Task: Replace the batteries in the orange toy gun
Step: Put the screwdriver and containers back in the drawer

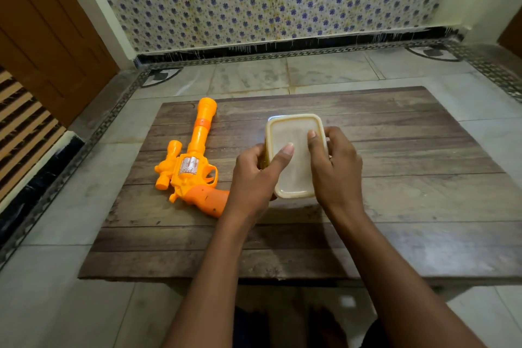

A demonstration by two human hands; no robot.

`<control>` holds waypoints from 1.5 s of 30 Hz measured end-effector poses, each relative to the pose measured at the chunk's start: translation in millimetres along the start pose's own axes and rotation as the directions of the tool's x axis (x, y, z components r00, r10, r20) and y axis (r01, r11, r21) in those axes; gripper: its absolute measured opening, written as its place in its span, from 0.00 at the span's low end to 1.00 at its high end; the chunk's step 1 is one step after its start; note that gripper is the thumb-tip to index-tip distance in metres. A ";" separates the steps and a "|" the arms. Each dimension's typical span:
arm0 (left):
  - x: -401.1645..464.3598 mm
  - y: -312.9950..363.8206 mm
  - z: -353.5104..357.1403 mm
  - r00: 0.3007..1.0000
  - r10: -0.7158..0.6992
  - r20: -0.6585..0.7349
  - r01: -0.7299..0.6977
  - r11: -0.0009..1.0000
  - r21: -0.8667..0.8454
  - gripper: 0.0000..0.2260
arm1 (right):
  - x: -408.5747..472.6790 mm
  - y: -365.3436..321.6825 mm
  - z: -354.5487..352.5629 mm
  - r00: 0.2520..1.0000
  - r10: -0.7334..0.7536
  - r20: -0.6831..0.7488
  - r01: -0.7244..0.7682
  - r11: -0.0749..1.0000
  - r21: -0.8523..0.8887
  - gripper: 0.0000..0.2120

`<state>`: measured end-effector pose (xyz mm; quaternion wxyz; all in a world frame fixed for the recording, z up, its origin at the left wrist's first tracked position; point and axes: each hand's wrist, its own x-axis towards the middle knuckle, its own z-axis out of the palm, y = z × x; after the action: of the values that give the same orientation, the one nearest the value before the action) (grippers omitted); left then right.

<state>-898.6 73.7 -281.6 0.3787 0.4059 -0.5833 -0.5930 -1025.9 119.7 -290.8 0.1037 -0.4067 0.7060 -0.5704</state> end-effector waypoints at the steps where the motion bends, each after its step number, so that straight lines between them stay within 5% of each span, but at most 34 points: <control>1: -0.4 -0.3 -0.7 0.999 0.017 -0.031 -0.017 1.000 0.014 0.09 | 0.3 -0.2 0.3 1.000 0.011 0.011 -0.011 1.000 0.021 0.14; 6: 11.8 6.4 -10.5 0.981 -0.006 -0.194 -0.010 0.997 -0.078 0.06 | 25.3 10.5 5.5 0.995 0.101 0.019 -0.101 0.994 0.032 0.18; 8: 20.9 12.2 -16.0 0.975 -0.013 -0.220 -0.015 0.992 -0.126 0.05 | 44.9 19.1 12.0 0.984 0.177 0.027 -0.175 0.983 -0.054 0.14; 13: 52.7 16.0 -31.5 0.959 -0.044 -0.278 0.018 0.995 -0.095 0.11 | 90.1 34.0 50.6 0.946 0.269 0.179 -0.193 0.915 -0.355 0.23; 16: 69.0 15.8 -40.2 0.955 -0.055 -0.290 0.056 0.998 -0.004 0.07 | 95.0 37.2 57.0 0.932 0.313 0.182 -0.224 0.893 -0.390 0.18; 23: 108.3 42.1 -40.3 0.934 -0.236 -0.268 0.257 0.966 0.043 0.08 | 98.4 10.2 44.3 0.816 0.542 0.200 -0.507 0.838 -0.203 0.15; 28: 124.0 111.6 -49.9 0.937 -0.290 -0.194 0.311 0.947 0.085 0.18 | 129.0 -60.0 11.3 0.790 0.595 0.145 -0.585 0.804 -0.109 0.14; 31: 118.2 158.1 -58.5 0.922 -0.344 -0.176 0.358 0.932 0.058 0.36 | 150.0 -117.5 -15.3 0.809 0.568 0.151 -0.569 0.821 -0.044 0.10; 33: 111.2 204.6 -62.2 0.910 -0.368 -0.192 0.382 0.923 0.041 0.39 | 167.8 -164.7 -34.3 0.816 0.556 0.158 -0.559 0.829 -0.028 0.08; 38: 82.8 319.6 -66.2 0.863 -0.456 -0.215 0.453 0.889 -0.067 0.08 | 194.6 -273.8 -74.9 0.850 0.480 0.219 -0.492 0.870 0.003 0.05; 45: 40.1 442.7 -72.5 0.836 -0.437 -0.331 0.419 0.899 -0.128 0.07 | 200.4 -376.9 -112.2 0.851 0.431 0.300 -0.476 0.874 0.093 0.05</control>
<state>-857.9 -5.7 159.8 0.3446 0.6157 -0.3856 -0.5946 -1052.3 54.9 145.0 0.3639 -0.2918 0.7121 -0.5248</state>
